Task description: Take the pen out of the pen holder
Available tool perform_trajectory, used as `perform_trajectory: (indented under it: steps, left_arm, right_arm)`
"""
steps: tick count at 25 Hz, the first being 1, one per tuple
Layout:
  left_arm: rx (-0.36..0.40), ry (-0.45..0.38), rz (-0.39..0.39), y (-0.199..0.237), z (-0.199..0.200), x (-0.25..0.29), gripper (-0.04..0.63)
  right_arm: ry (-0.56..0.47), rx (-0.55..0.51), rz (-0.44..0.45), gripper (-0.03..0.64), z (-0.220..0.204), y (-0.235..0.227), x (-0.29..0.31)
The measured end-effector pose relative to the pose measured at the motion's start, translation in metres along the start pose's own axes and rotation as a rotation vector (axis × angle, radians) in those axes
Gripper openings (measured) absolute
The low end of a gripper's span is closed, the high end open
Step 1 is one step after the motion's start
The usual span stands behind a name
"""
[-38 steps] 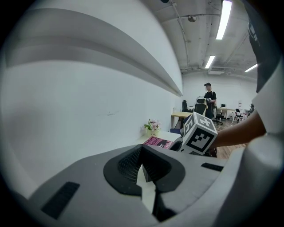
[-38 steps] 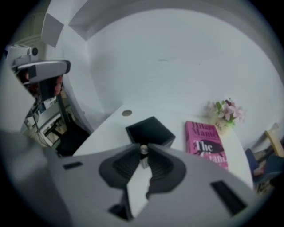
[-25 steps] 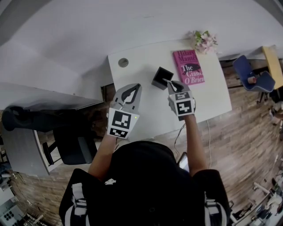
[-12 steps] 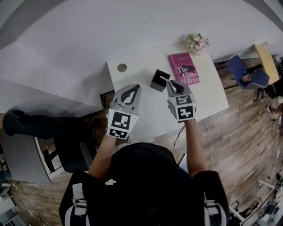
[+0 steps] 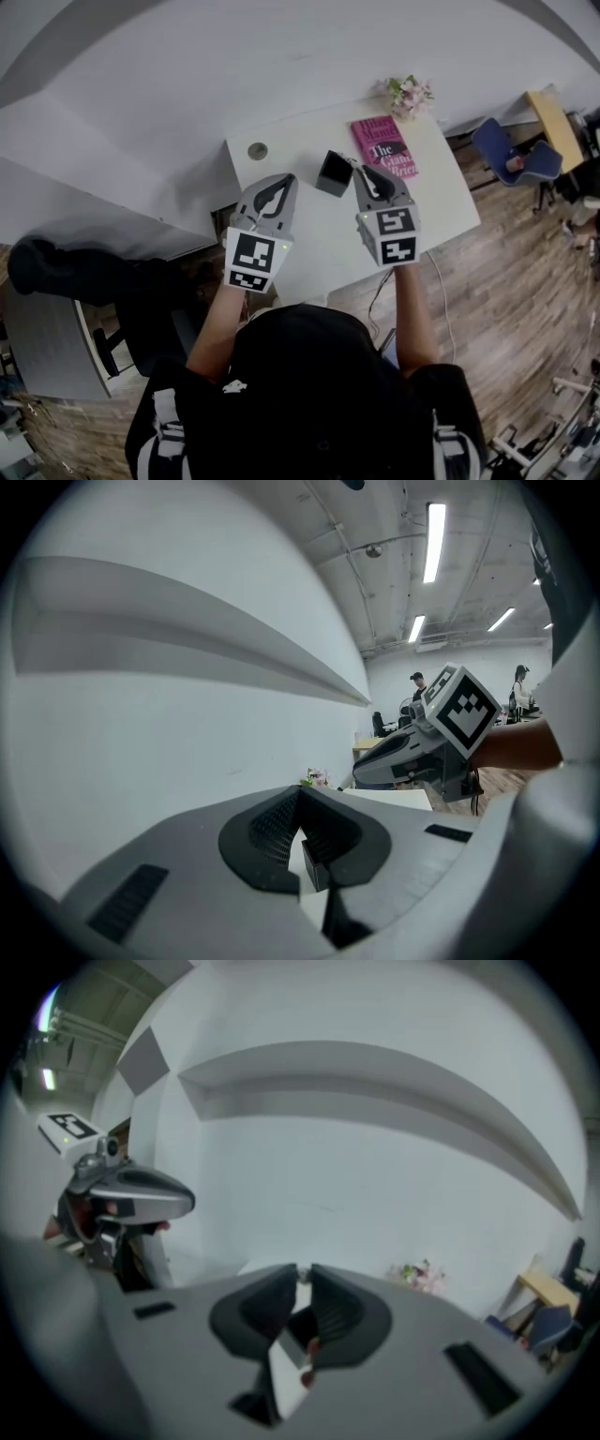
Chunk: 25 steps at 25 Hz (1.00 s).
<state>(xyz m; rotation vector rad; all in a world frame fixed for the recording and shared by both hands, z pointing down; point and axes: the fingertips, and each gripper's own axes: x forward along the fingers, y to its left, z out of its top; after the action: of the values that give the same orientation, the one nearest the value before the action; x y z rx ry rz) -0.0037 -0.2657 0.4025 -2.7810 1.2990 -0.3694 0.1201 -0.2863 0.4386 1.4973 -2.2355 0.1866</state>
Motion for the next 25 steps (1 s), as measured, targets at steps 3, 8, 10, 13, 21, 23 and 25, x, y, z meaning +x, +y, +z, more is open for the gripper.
perform_trajectory:
  steps: [3, 8, 10, 13, 21, 23, 25]
  left_arm:
    - [0.014, -0.024, 0.002, 0.000, 0.011, -0.006, 0.020]
    - [0.035, -0.056, 0.002, -0.001, 0.024, -0.015, 0.020]
    - [0.043, -0.066, 0.001, -0.003, 0.028, -0.019, 0.020]
    - [0.056, -0.081, 0.003, -0.003, 0.035, -0.024, 0.020]
    - [0.071, -0.105, 0.006, -0.002, 0.046, -0.035, 0.020]
    - [0.073, -0.110, 0.006, -0.002, 0.048, -0.036, 0.020]
    - [0.074, -0.114, 0.006, -0.001, 0.049, -0.038, 0.020]
  right_arm:
    - [-0.037, -0.006, -0.016, 0.071, 0.013, 0.002, -0.013]
    - [-0.095, -0.015, -0.046, 0.071, 0.032, 0.003, -0.033]
    - [-0.115, -0.017, -0.056, 0.071, 0.038, 0.004, -0.041]
    - [-0.143, -0.018, -0.071, 0.071, 0.046, 0.005, -0.050]
    - [-0.196, -0.022, -0.091, 0.071, 0.062, 0.011, -0.067]
    - [-0.204, -0.027, -0.095, 0.071, 0.065, 0.012, -0.070]
    - [-0.210, -0.033, -0.098, 0.071, 0.067, 0.014, -0.072]
